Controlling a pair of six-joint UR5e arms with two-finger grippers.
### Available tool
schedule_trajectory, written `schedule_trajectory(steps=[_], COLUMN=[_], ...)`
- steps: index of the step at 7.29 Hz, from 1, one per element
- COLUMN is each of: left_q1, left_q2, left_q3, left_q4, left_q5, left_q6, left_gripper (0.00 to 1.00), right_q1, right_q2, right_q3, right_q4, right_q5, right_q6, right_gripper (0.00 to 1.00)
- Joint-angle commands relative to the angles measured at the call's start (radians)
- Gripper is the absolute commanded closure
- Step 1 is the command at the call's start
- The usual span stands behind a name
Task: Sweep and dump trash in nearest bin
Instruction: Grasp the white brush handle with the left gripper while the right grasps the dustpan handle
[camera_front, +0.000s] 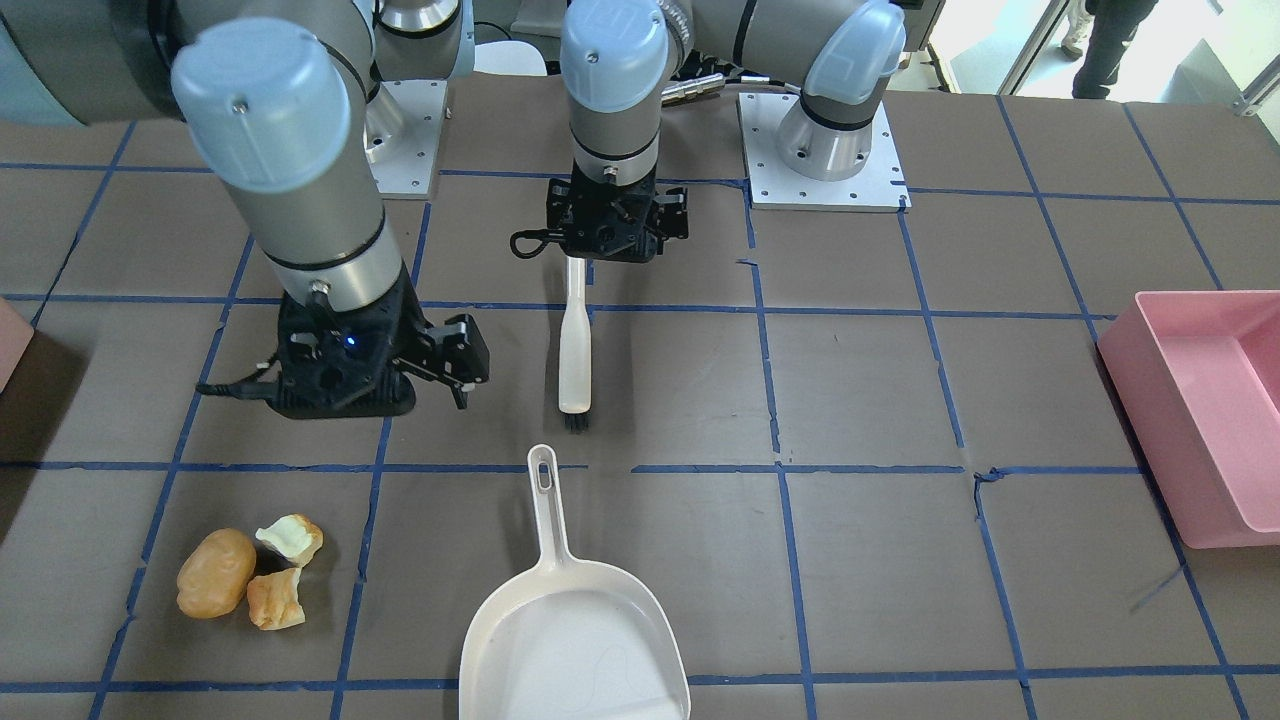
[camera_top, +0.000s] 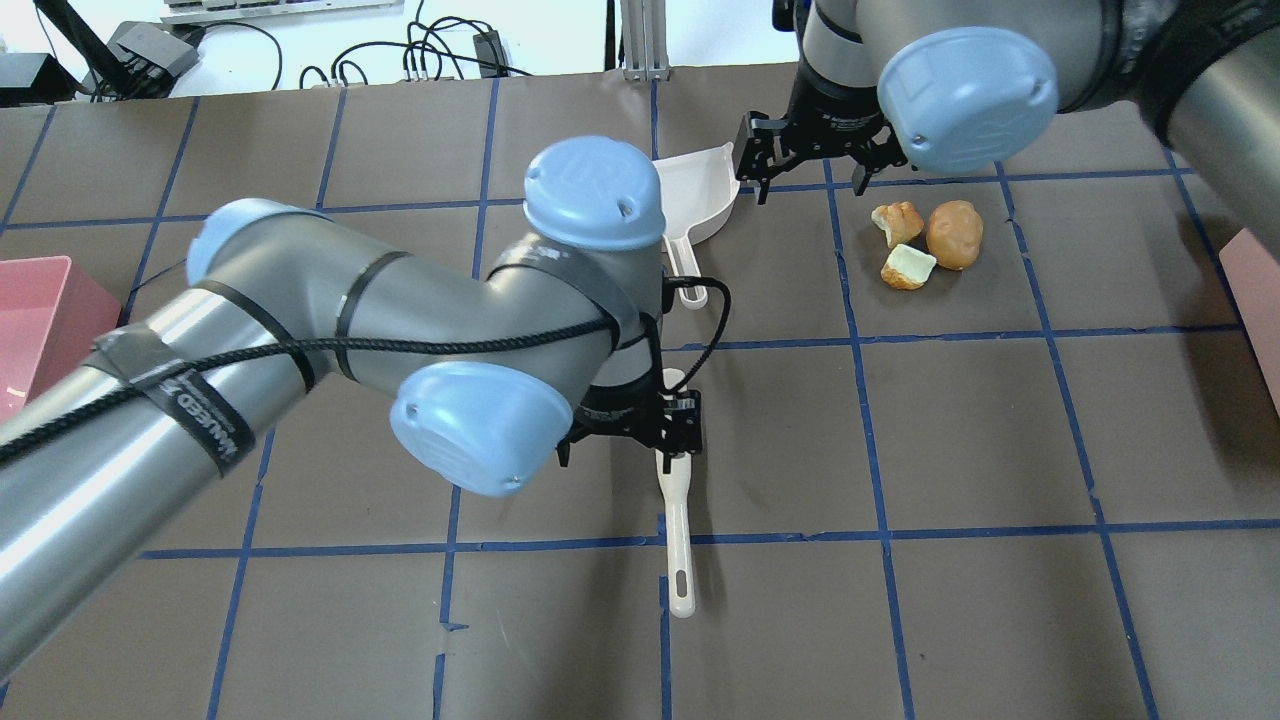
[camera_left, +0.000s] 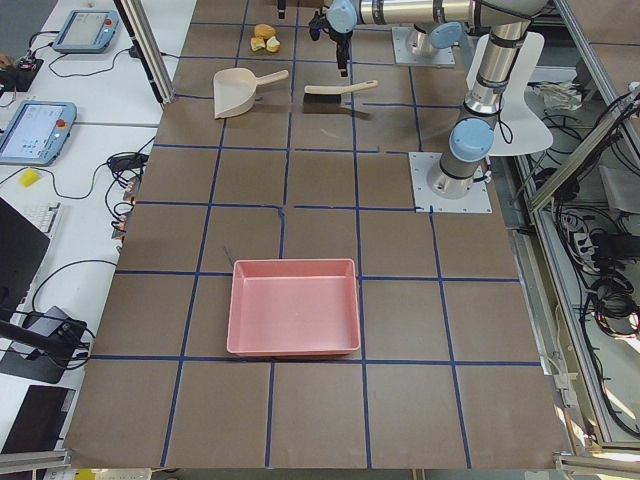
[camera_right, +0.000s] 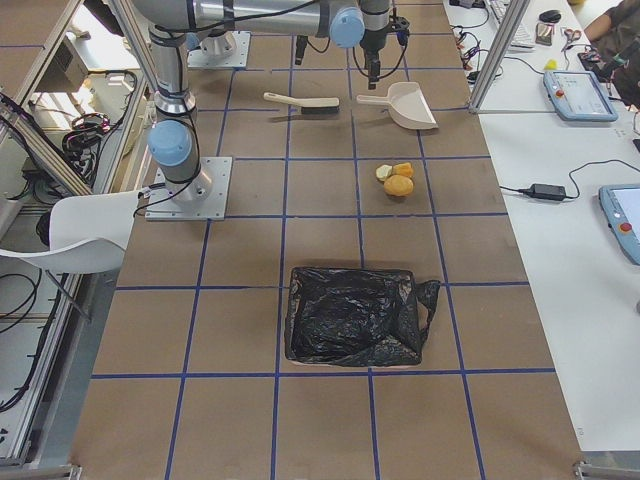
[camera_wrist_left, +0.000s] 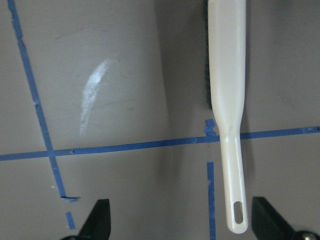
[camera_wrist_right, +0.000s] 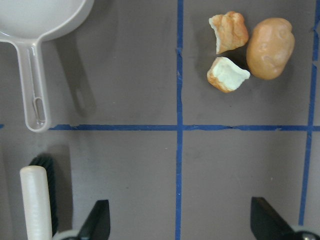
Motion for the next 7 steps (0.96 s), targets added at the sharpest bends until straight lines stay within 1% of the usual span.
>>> schedule_trajectory(steps=[1,2,3,4,5,6,7], left_q1=[-0.059,-0.069,-0.078,-0.082,-0.086,-0.093,-0.095], left_q2=[-0.053,-0.056,-0.058,-0.058,-0.067,-0.072,-0.073], left_q3=[-0.108,-0.176,-0.213,-0.212,-0.215,-0.215,-0.215], left_q4=[0.173,0.262,0.286,0.286,0.285,0.286,0.286], left_q5=[-0.069,-0.069,-0.068,-0.069,-0.066,-0.065,-0.062], left_q6=[-0.057,-0.058,-0.058,-0.058,-0.059,-0.059,-0.058], left_gripper=[0.00,0.00,0.02,0.09,0.12,0.17,0.25], right_q1=[0.014,0.005,0.009,0.026,0.067,0.089,0.089], right_q2=[0.103,0.103,0.115,0.179,0.218,0.237,0.240], right_q3=[-0.062,-0.062,-0.056,-0.056,-0.056,-0.053,-0.039], right_q4=[-0.044,-0.045,-0.074,-0.168,-0.229,-0.249,-0.254], right_q5=[-0.002,0.000,0.010,0.011,0.030,0.049,0.049], right_q6=[-0.010,-0.030,-0.014,0.003,0.008,0.007,-0.007], right_gripper=[0.00,0.00,0.00,0.00,0.00,0.01,0.02])
